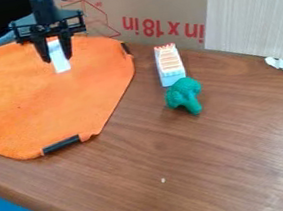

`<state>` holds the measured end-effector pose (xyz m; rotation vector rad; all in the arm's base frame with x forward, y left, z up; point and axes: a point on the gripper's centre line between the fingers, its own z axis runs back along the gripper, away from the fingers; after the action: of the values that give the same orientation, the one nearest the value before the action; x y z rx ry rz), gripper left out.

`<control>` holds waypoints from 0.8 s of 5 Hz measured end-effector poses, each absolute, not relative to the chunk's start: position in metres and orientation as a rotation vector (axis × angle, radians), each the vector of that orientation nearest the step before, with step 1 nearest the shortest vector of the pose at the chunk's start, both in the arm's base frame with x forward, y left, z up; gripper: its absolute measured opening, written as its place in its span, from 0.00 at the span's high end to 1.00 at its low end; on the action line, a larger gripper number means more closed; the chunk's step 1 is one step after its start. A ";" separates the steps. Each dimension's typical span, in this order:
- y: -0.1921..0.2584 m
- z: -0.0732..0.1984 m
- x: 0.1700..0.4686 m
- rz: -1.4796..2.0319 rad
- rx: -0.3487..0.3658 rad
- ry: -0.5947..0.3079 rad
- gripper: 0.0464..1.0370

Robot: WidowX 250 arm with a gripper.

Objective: Move the figure from the bottom right to the top left edge of the cloth

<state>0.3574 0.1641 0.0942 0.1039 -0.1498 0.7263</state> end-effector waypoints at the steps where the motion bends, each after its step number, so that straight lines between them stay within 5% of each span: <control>1: 0.185 0.089 0.366 0.778 0.125 -0.161 0.62; 4: 0.234 0.085 0.369 0.912 0.154 -0.167 0.62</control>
<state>0.3692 0.2336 0.0852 0.1538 -0.1666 0.9123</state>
